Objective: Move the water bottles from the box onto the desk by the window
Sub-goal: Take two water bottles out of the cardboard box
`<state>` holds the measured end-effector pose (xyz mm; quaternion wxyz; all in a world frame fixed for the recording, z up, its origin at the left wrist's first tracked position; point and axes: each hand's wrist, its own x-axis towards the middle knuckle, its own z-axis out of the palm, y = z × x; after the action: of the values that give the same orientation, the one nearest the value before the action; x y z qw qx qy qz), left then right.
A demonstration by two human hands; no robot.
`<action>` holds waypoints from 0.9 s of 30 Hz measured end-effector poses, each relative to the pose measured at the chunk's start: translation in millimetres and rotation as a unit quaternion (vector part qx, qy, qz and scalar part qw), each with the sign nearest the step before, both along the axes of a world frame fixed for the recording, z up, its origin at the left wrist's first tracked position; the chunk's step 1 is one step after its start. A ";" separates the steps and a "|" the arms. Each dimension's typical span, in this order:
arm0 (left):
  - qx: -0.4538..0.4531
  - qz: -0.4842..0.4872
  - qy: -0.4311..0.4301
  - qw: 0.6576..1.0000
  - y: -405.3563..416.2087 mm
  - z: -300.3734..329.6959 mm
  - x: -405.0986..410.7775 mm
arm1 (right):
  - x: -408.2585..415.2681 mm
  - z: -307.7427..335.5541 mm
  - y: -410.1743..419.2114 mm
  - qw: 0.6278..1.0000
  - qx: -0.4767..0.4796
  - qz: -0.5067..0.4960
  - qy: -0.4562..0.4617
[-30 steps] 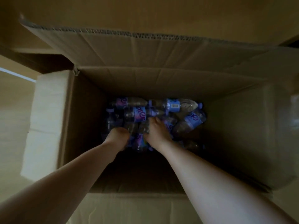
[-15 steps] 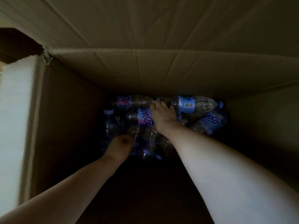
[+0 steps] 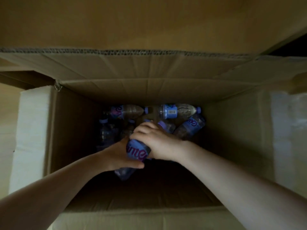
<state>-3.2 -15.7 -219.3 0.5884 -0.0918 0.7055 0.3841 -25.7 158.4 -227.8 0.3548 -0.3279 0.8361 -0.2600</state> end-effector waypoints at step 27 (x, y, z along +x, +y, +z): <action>-0.028 0.219 0.055 0.974 34.2 -26.1 28.1 | 28.0 -22.1 9.4 0.626 -0.056 -0.649 -0.428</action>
<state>24.9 18.4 -245.4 0.4473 -0.2399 0.7100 0.4881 2.3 167.8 -249.8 0.3927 0.4290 0.5698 -0.5806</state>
